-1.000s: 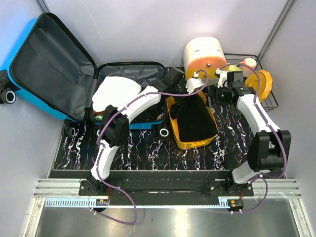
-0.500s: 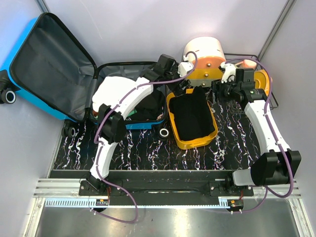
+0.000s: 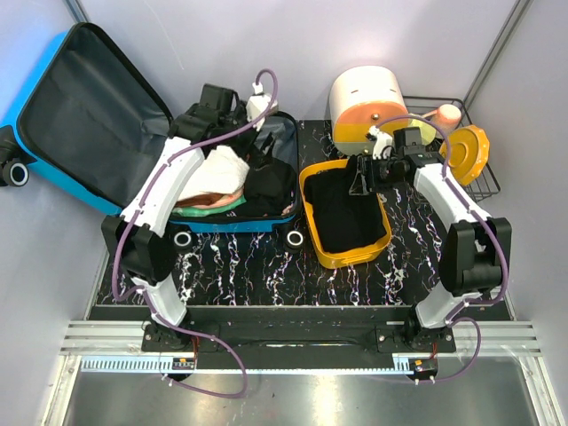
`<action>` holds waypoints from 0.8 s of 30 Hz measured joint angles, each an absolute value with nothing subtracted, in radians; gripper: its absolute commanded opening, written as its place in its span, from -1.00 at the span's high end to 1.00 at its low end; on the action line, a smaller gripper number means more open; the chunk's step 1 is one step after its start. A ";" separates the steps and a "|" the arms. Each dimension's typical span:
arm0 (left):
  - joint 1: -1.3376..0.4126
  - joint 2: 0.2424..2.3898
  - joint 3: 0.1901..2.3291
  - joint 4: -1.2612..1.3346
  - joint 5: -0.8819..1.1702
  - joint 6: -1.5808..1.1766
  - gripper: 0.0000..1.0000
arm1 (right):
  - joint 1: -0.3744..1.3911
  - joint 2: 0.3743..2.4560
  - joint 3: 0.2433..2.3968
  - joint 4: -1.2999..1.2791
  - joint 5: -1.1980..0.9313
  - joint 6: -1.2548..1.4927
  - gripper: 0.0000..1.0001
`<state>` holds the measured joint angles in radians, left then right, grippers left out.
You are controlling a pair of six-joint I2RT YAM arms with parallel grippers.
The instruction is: Open, take out, and arrange the luggage
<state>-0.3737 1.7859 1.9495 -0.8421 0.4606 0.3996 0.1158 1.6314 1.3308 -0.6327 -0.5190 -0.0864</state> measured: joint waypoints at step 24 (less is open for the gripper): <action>-0.395 1.906 1.764 -0.857 0.393 0.313 -0.98 | 0.152 1.683 1.343 -0.573 -0.523 -0.027 -0.44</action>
<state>-0.3950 1.9064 1.7641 -0.8566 0.3935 0.3126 0.1516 1.6829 1.3426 -0.5728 -0.5232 -0.0265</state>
